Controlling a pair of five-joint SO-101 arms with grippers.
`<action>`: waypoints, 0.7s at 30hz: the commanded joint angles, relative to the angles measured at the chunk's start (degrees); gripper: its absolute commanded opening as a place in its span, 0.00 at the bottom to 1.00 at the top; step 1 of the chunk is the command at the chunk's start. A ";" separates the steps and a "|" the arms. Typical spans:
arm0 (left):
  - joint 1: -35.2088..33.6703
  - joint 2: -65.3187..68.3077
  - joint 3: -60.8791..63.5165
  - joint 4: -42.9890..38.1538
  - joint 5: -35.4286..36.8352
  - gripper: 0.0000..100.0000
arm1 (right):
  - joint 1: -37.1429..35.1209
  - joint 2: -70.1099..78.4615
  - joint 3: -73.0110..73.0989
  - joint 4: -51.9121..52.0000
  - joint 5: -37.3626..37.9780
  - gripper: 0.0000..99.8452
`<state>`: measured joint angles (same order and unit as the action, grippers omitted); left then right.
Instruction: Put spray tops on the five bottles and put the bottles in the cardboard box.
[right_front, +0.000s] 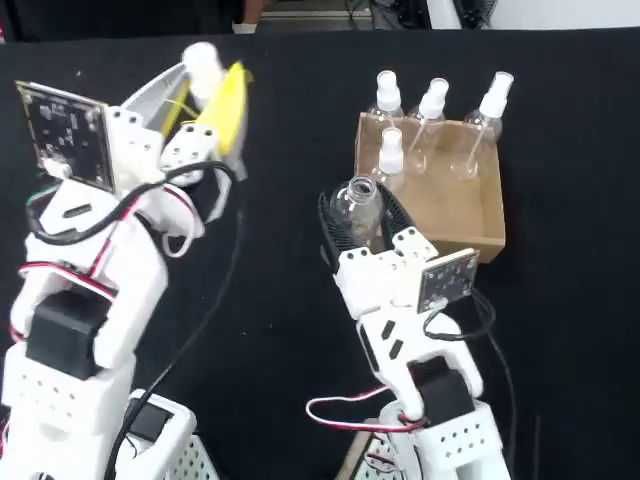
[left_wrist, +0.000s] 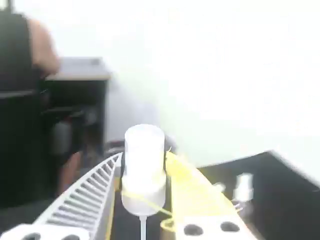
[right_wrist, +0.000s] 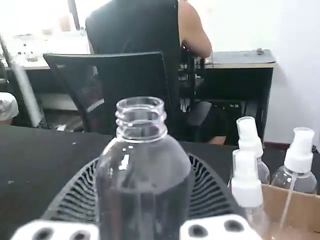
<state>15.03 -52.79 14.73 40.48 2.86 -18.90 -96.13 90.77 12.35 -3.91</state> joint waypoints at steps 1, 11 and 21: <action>3.30 -1.58 0.84 -8.00 3.60 0.03 | 0.44 0.57 3.74 -9.58 -0.53 0.01; 5.32 -1.58 3.21 -8.53 4.40 0.03 | -12.13 0.75 6.37 -5.89 13.63 0.01; 8.13 -1.32 5.32 -8.53 3.87 0.03 | -12.84 0.48 6.37 -4.75 13.45 0.01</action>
<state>22.42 -53.58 19.21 33.36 6.64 -30.95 -95.60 97.19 7.69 9.01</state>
